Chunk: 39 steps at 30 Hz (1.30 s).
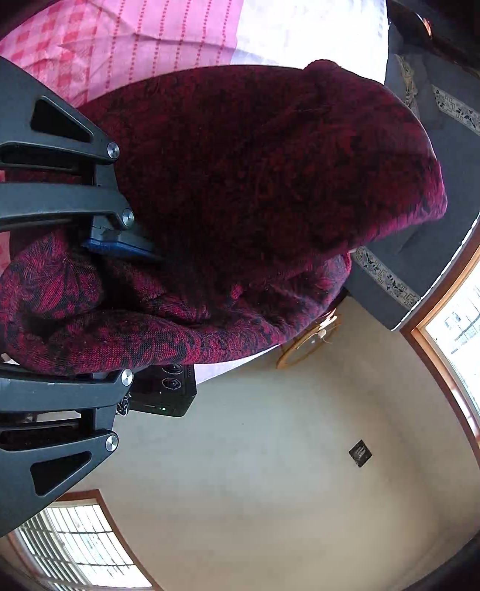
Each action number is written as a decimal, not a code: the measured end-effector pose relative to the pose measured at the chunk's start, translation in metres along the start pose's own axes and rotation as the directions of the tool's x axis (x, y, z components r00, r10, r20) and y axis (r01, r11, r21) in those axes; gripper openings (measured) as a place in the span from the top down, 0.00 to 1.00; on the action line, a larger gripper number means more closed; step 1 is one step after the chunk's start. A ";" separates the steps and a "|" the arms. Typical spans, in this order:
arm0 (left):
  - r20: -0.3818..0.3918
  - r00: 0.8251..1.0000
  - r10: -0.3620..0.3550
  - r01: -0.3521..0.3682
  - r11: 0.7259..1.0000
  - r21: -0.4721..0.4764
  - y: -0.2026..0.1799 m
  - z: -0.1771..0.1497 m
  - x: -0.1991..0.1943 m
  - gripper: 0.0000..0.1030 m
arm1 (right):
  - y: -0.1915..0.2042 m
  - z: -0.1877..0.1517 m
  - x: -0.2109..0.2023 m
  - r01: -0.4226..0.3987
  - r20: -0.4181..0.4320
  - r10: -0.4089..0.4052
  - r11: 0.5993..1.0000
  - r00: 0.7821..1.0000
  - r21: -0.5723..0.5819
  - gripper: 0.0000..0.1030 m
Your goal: Fold small clothes
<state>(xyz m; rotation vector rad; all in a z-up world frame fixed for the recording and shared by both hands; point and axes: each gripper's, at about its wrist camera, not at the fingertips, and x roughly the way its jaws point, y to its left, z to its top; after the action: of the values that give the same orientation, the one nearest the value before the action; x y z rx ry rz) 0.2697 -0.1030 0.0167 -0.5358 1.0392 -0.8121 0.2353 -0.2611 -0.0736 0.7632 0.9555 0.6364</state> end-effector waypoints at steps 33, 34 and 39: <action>0.197 0.980 0.012 -0.072 0.952 0.299 0.027 -0.072 0.026 0.15 | -0.001 0.056 -0.063 0.157 0.018 -0.156 0.979 0.988 -0.129 0.37; 0.197 0.980 0.014 -0.076 0.947 0.313 0.024 -0.074 0.028 0.15 | 0.000 0.056 -0.051 0.165 -0.019 -0.169 0.977 0.985 -0.139 0.38; 0.207 0.978 -0.001 -0.060 0.956 0.289 0.018 -0.077 0.010 0.15 | 0.010 0.037 -0.046 0.245 0.024 -0.246 0.944 0.969 -0.222 0.80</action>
<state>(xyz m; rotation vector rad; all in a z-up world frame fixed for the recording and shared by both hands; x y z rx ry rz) 0.2083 -0.1015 -0.0348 -0.3404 0.7185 -0.8479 0.2466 -0.3015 -0.0300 0.4339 0.9456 0.5159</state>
